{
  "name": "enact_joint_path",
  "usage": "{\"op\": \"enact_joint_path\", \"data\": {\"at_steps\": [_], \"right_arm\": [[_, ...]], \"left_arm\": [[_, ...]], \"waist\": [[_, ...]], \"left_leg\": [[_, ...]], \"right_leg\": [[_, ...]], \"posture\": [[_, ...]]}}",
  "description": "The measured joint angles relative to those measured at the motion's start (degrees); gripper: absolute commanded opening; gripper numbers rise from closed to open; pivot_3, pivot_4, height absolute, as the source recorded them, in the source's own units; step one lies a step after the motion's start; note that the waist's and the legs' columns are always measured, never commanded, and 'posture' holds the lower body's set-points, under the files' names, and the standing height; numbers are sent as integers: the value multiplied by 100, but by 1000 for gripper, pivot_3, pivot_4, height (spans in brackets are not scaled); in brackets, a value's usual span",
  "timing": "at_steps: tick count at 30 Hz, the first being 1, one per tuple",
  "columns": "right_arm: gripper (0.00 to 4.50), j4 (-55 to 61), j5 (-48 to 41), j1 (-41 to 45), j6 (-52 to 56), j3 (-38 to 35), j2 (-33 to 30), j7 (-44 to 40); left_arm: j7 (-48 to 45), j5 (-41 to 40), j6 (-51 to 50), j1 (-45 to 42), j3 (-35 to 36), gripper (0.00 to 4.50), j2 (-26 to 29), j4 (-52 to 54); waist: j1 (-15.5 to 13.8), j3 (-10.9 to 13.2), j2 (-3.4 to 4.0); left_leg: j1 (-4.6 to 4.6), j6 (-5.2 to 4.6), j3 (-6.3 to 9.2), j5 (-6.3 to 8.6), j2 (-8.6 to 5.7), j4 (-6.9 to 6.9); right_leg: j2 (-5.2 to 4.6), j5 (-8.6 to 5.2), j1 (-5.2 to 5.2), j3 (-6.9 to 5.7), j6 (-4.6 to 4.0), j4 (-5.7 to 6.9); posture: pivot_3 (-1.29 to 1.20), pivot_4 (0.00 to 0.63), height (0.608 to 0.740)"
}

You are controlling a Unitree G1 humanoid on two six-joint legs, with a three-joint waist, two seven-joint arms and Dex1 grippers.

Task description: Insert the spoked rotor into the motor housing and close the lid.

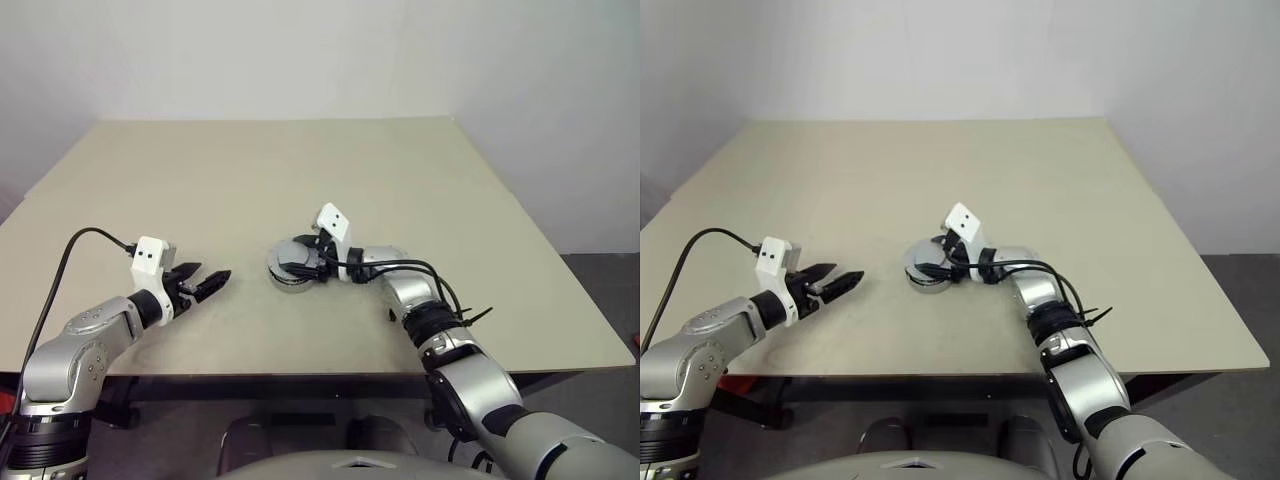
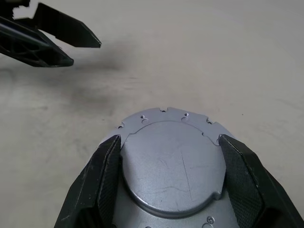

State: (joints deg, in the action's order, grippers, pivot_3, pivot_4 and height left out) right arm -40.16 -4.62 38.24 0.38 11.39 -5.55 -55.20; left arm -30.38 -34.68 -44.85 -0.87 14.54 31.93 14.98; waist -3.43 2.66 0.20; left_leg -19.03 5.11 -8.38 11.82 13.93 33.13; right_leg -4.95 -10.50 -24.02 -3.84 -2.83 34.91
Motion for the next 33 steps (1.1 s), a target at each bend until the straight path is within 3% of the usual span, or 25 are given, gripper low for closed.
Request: {"op": "enact_joint_path", "data": {"at_steps": [33], "right_arm": [[3167,-53,126,-30,-324,114,-196,-334]], "left_arm": [[-1,90,1,-18,0,4253,-1,-3]], "waist": [[23,0,0]], "left_leg": [[-5,-3,0,2,-3,0]], "right_leg": [[-3,0,2,-1,0,-6]], "posture": [[0,0,740]]}}
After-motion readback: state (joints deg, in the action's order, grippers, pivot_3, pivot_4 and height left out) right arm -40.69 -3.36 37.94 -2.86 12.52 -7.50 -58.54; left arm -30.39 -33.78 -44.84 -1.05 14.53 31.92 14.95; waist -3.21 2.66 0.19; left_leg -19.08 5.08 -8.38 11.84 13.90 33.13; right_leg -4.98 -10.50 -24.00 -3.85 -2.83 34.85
